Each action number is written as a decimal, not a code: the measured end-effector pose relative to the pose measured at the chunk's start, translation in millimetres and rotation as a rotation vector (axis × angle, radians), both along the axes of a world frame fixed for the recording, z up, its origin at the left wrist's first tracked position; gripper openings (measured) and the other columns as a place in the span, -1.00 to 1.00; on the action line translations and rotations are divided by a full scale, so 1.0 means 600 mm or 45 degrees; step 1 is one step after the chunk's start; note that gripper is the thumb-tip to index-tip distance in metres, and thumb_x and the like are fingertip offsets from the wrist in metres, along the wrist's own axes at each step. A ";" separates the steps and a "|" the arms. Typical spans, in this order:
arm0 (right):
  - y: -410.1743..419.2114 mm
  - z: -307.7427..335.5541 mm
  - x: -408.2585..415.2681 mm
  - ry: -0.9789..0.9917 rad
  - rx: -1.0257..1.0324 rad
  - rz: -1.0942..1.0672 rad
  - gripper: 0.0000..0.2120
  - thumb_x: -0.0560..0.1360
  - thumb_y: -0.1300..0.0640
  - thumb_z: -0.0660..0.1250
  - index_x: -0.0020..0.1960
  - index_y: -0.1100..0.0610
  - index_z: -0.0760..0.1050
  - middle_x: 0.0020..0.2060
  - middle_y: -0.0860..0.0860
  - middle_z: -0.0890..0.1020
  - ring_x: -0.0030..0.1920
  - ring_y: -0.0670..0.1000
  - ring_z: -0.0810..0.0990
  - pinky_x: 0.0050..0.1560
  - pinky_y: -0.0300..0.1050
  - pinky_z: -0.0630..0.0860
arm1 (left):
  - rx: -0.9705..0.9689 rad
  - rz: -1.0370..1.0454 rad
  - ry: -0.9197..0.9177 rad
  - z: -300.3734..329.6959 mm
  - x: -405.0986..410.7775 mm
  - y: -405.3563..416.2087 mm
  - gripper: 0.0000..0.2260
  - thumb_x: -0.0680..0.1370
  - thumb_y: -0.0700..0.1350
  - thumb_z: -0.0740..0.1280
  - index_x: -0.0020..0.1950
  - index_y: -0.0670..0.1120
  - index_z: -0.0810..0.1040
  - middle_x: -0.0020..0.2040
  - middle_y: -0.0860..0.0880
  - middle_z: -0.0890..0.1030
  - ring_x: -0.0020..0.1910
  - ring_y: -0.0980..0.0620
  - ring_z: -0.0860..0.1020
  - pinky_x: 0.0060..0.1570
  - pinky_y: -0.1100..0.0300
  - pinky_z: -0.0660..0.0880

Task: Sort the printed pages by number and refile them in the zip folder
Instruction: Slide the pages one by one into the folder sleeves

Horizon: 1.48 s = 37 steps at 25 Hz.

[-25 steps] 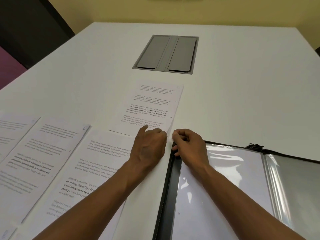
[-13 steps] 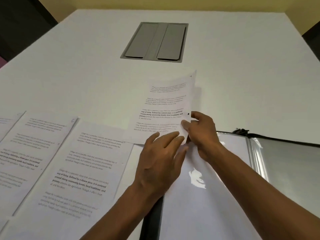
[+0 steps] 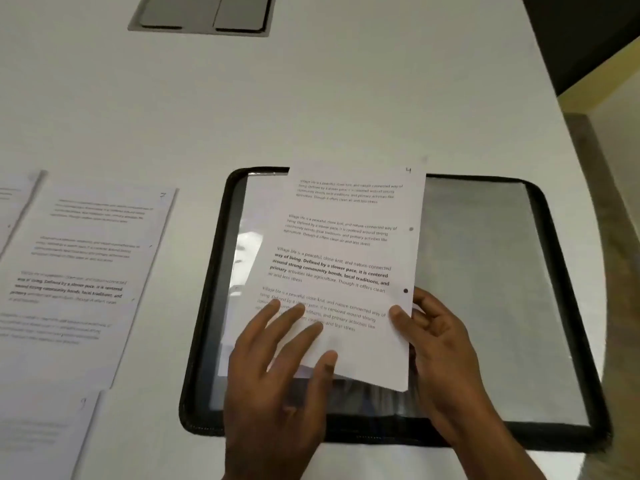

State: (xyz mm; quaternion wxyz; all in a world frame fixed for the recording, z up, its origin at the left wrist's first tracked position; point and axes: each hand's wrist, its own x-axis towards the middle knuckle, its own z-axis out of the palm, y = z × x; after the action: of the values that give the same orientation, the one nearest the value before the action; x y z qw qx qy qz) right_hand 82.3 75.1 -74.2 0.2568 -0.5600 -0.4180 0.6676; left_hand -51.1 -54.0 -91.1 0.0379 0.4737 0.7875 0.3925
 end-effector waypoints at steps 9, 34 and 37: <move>-0.077 -0.002 0.221 -0.013 -0.172 -0.136 -0.78 0.62 0.27 0.28 0.17 0.04 0.58 -0.04 -0.04 0.75 -0.06 0.00 0.73 -0.14 -0.13 0.67 | -0.287 -0.305 -0.063 0.025 0.154 0.035 -0.71 0.56 0.06 0.38 0.21 -0.05 0.64 0.35 -0.01 0.55 0.41 0.01 0.42 0.39 -0.03 0.37; -0.289 0.126 0.557 -0.296 -0.178 -0.204 -0.80 0.56 0.28 0.36 0.04 0.01 0.63 -0.14 -0.06 0.76 -0.17 -0.09 0.73 -0.25 -0.26 0.60 | -0.794 -0.764 0.193 0.008 0.211 0.138 -0.62 0.45 -0.03 0.47 0.26 0.04 0.55 0.34 0.01 0.49 0.37 -0.05 0.37 0.26 -0.04 0.46; -0.307 0.139 0.560 -0.289 -0.182 -0.182 -0.78 0.56 0.36 0.34 0.04 0.08 0.62 -0.21 -0.11 0.75 -0.23 -0.15 0.71 -0.32 -0.38 0.54 | -0.781 -0.766 0.278 0.001 0.216 0.145 -0.81 0.43 0.03 0.46 0.01 0.10 0.58 0.23 0.05 0.52 0.24 -0.05 0.45 0.11 -0.04 0.52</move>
State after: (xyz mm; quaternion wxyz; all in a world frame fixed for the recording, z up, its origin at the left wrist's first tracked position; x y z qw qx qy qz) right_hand 418.1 -109.1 9.0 0.2142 -0.6771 -0.3547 0.6081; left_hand 78.5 33.0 -90.3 0.2059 0.6874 0.6939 0.0597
